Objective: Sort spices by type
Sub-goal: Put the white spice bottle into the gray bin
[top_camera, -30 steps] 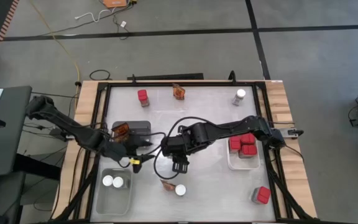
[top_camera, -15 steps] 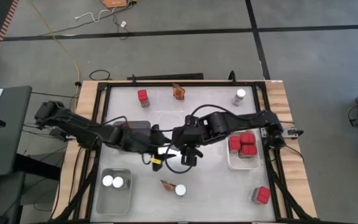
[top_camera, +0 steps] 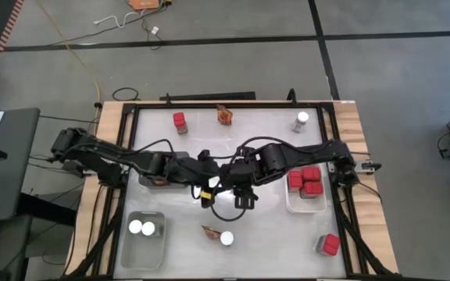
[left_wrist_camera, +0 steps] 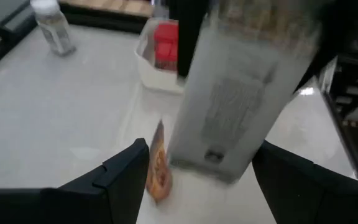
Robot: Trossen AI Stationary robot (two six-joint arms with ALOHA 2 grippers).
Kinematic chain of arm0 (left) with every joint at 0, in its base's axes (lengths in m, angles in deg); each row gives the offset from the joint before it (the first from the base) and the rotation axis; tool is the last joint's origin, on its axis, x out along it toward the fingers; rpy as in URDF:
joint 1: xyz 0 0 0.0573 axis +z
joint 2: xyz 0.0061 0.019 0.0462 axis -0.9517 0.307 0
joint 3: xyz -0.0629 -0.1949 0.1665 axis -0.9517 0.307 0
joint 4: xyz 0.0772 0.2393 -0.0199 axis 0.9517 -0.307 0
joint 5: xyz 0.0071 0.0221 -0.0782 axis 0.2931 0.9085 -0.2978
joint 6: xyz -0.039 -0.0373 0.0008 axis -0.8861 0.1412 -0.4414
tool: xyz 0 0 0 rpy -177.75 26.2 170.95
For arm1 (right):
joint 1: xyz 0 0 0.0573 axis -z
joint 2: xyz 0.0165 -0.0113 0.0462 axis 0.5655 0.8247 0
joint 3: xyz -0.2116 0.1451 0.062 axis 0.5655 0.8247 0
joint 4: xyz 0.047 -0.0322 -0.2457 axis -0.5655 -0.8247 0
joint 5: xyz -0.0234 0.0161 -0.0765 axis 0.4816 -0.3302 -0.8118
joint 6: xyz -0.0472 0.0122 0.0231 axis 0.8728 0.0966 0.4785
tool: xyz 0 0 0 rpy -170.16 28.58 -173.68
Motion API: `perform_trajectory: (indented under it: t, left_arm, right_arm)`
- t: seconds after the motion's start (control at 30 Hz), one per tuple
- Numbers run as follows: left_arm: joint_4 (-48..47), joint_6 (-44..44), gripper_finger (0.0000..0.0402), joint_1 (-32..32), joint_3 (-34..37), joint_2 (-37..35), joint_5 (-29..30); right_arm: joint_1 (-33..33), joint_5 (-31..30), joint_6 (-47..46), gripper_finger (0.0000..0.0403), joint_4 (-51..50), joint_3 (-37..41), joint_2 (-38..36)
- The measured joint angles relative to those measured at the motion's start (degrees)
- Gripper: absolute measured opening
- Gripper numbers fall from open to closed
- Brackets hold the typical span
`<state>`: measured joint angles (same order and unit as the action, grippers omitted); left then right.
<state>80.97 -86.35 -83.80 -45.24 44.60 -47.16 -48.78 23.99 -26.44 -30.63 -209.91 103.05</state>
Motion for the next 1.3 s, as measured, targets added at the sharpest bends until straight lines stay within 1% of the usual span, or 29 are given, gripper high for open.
perform_trajectory:
  t: [0.17,0.23,0.37,0.43,0.6,0.8,0.9,1.07,1.3]
  left_arm:
    - [0.95,1.05,0.027,0.05,0.05,-0.08,0.31]
    - [2.33,1.31,0.027,0.11,0.13,-0.07,-1.41]
    - [5.66,7.09,0.027,0.11,0.16,-0.08,-3.66]
    - [6.06,8.34,0.027,0.11,0.2,-0.08,-4.29]
    - [6.05,8.23,0.027,0.15,0.24,0.07,-6.26]
    - [6.33,7.84,0.0268,0.17,0.24,0.75,-7.22]
    - [6.19,7.64,0.0251,0.15,0.24,0.75,-7.41]
    - [6.1,7.55,0.0193,0.15,0.24,0.75,-7.55]
    - [5.97,7.41,0.0191,0.13,0.24,0.75,-7.59]
  right_arm:
    - [0.15,0.37,0.33,0.0222,-0.02,-0.01,-0.07]
    - [0.17,0.6,1.19,0.0222,0.31,-0.01,-0.07]
    - [0.56,1.31,4.38,0.0222,2.56,-0.01,-0.12]
    - [0.62,1.35,5.04,0.0222,2.88,-0.01,-0.16]
    - [1.09,1.6,5.76,0.0222,4.44,-0.01,-0.16]
    - [1.3,2.32,6.65,0.0222,6.81,0.01,-0.16]
    - [1.3,2.3,6.6,0.0222,7.23,0.01,-0.16]
    - [1.33,2.36,6.1,0.0233,7.32,0.01,-0.16]
    - [1.32,2.45,5.12,0.0238,7.32,0.01,-0.16]
